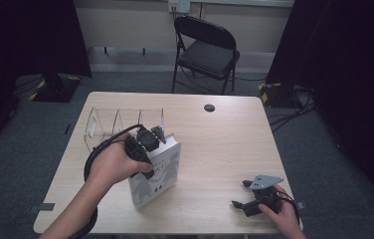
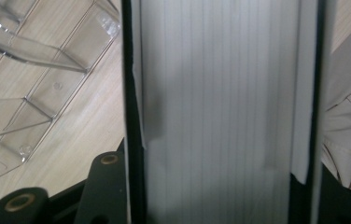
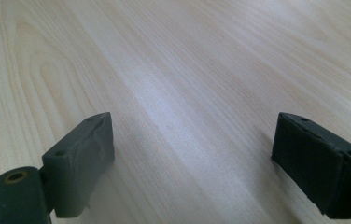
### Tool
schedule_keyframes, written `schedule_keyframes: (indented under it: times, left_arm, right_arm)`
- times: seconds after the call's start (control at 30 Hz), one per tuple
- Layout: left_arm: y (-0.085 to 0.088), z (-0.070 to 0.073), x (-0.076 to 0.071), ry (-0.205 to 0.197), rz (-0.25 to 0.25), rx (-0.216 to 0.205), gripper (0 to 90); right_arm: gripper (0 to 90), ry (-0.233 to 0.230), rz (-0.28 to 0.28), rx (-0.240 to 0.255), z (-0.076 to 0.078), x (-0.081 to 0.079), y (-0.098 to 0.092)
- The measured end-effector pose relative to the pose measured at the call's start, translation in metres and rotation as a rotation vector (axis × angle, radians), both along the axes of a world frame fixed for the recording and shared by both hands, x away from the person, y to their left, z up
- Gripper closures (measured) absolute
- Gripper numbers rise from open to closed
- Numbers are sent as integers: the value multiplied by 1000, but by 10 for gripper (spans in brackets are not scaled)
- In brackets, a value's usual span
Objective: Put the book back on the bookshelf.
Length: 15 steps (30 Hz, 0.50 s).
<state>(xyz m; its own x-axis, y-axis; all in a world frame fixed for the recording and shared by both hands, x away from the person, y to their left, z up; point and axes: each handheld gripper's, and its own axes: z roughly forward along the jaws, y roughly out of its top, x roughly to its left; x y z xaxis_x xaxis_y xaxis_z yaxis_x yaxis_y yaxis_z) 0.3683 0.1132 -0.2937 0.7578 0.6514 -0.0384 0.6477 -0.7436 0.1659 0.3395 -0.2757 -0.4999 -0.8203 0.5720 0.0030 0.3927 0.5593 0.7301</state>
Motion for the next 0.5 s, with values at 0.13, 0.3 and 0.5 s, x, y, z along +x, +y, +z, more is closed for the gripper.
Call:
schedule_keyframes:
  times: [0.13, 0.3, 0.5]
  left_arm:
    - [9, 0, -2, 12, 15, 7, 534]
    - [21, 1, -3, 5, 46, -6, 533]
    - [35, 6, -5, -5, 82, -18, 533]
  right_arm:
    - [121, 0, 0, 0, 0, 0, 0]
    - [121, -3, 0, 0, 0, 0, 0]
    - [121, -3, 0, 0, 0, 0, 0]
